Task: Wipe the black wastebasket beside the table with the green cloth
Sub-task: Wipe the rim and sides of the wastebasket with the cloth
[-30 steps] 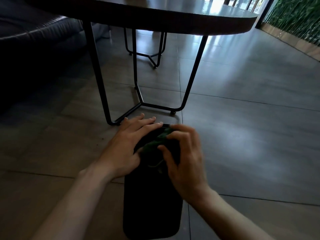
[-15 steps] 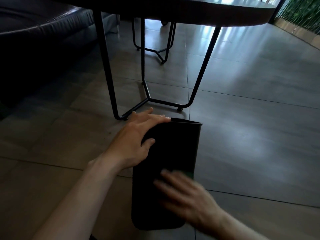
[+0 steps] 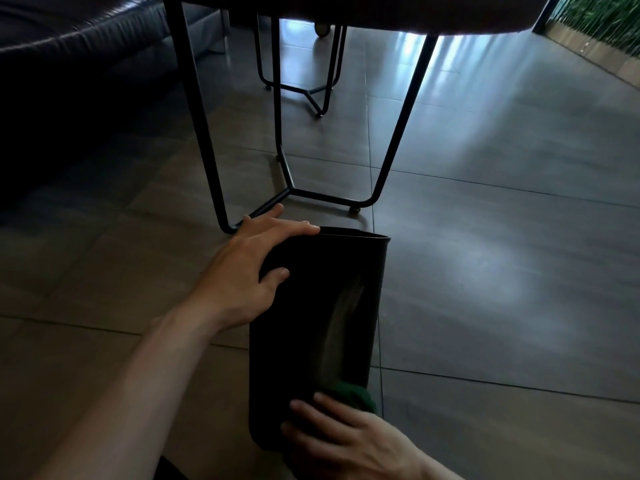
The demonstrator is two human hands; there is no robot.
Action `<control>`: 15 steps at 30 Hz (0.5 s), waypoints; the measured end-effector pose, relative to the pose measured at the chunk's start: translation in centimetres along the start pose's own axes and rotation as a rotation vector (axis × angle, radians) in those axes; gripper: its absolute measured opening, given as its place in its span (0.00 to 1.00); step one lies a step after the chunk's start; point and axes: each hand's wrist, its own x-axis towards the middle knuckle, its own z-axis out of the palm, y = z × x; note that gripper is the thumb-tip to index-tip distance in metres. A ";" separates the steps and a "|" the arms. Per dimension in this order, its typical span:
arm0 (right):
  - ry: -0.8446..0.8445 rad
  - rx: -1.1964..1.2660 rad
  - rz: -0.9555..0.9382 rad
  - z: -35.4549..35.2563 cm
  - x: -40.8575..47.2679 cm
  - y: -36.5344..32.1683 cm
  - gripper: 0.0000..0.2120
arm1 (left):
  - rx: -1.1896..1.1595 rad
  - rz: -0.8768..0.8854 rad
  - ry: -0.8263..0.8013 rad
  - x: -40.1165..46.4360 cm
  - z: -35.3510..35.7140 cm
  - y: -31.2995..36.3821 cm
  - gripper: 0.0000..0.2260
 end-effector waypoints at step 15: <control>0.347 0.146 0.406 -2.0 5.6 6.0 0.17 | -0.048 -0.016 0.015 0.4 -0.2 -0.2 0.33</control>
